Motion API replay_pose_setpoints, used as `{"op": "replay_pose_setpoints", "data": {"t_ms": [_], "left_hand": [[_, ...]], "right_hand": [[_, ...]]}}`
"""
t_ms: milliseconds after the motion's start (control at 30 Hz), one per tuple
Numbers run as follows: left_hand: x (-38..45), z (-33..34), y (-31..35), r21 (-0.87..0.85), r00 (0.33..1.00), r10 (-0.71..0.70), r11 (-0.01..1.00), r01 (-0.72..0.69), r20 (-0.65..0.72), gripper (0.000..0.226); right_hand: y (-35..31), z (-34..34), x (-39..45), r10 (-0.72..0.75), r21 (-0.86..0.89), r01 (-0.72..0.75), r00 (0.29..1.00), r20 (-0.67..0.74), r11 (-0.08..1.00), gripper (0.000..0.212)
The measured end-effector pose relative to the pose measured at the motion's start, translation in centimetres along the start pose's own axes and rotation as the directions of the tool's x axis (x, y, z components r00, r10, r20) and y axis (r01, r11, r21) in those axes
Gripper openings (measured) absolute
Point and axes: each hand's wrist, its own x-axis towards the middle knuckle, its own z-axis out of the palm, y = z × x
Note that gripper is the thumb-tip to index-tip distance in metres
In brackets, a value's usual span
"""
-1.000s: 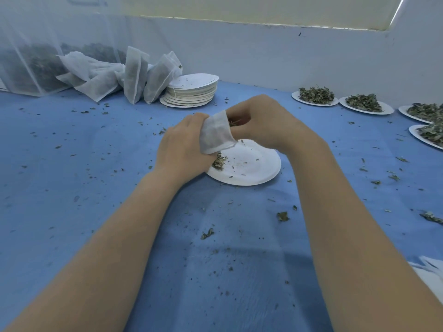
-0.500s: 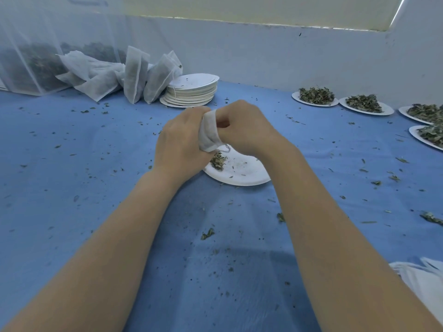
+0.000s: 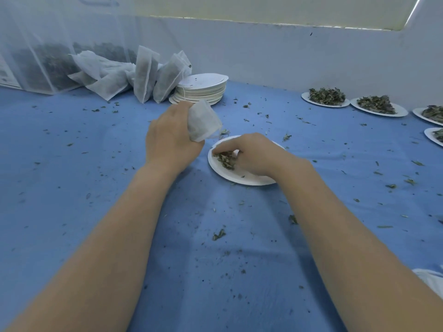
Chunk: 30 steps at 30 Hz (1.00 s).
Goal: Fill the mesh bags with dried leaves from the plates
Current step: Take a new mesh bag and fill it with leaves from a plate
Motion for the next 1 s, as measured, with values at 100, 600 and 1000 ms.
{"op": "replay_pose_setpoints", "data": {"t_ms": [100, 600, 1000], "left_hand": [[0.0, 0.0, 0.0, -0.011, 1.0, -0.021, 1.0, 0.021, 0.018, 0.045], [-0.3, 0.5, 0.3, 0.011, 0.996, 0.009, 1.0, -0.01, 0.084, 0.037], [-0.6, 0.4, 0.5, 0.013, 0.993, 0.055, 0.998, -0.056, 0.107, 0.039]], "right_hand": [[0.9, -0.7, -0.4, 0.011, 0.027, -0.011, 1.0, -0.003, 1.0, 0.065], [-0.2, -1.2, -0.4, -0.159, -0.197, 0.167, 0.986, 0.057, 0.966, 0.016], [1.7, -3.1, -1.9, 0.066, 0.274, 0.019, 0.953, -0.297, 0.961, 0.013]]}}
